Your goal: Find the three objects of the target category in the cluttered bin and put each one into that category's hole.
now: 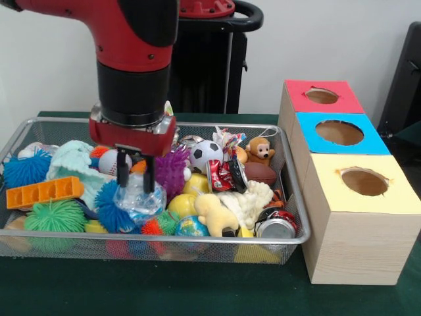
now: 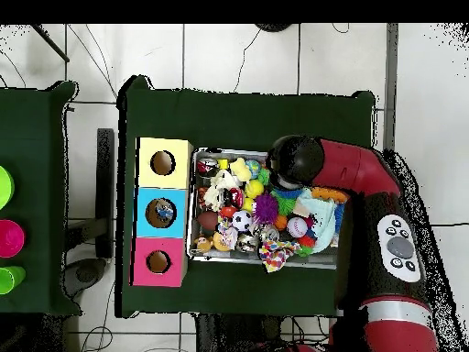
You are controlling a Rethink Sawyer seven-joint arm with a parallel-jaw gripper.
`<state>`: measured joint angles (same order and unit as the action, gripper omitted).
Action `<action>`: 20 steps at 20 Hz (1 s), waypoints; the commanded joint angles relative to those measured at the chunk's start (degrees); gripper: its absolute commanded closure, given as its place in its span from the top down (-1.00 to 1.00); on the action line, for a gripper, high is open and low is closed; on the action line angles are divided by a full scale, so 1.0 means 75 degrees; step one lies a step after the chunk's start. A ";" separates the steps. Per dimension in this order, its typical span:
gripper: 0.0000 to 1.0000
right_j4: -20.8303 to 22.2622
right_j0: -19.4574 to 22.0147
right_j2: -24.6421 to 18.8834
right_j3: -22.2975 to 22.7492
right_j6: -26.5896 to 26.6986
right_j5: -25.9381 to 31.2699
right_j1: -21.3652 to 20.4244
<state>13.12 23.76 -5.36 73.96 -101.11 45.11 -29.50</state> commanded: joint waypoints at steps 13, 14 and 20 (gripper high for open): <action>-1.00 -0.0829 -0.0827 0.0440 0.0433 -0.1624 0.1959 -0.0685; -1.00 -0.0880 -0.0903 0.0488 0.0449 -0.1696 0.1983 -0.0710; -1.00 -0.1219 -0.1335 0.0730 0.0336 -0.2099 0.2232 -0.0724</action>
<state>7.06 16.00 -0.53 73.98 -101.68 54.77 -34.54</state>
